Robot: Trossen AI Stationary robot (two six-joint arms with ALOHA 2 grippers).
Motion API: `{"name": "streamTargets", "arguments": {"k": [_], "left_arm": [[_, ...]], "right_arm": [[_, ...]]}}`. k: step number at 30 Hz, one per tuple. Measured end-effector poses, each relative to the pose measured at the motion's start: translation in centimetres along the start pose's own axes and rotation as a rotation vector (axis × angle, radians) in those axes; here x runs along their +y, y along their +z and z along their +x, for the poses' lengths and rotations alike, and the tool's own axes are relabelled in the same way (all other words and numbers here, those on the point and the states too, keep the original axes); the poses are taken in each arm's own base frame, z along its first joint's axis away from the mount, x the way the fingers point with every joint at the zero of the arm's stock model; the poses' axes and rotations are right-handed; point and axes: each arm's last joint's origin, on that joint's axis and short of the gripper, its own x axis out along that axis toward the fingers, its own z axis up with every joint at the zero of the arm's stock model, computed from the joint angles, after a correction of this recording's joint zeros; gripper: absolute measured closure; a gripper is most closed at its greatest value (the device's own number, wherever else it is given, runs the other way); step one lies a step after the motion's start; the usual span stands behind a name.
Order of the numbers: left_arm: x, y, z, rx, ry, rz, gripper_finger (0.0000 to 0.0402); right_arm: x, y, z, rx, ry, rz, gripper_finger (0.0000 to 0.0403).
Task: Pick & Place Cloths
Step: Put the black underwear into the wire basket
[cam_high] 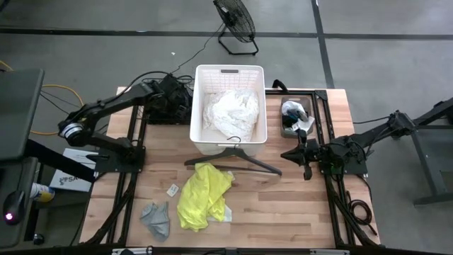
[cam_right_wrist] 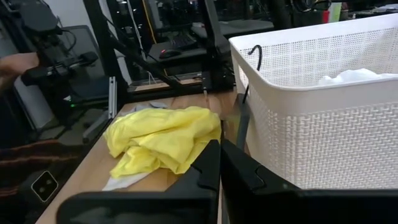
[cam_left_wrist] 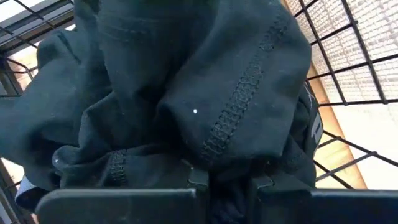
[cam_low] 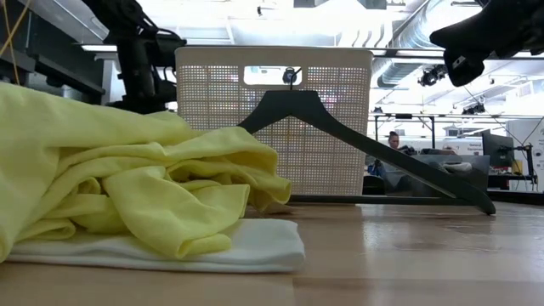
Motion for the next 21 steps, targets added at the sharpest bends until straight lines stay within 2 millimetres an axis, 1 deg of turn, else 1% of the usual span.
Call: {"name": "streamTargets", "arguments": {"k": [3,8,11,17,21], "left_arm": [[-0.1,0.1,0.7,0.02,0.007,0.003,0.0377],[-0.3,-0.2,3.3,0.055,0.02,0.007,0.0377],[-0.4,-0.3,4.5,0.055,0.023,0.007,0.0376],[-0.6,-0.1,5.6,0.065,0.029,0.009,0.0376],[0.1,0.2,6.2,0.083,0.044,-0.016,0.0376]], "right_arm": [[0.0,0.0,0.0,0.002,0.003,0.0,0.0401],[0.0,0.0,0.0,0.002,0.003,0.001,0.04],[0.0,0.0,0.0,0.002,0.003,0.002,0.04],[0.0,0.0,0.0,0.001,0.002,0.002,0.04],[0.0,0.0,0.0,0.001,0.002,0.002,0.04]]}}
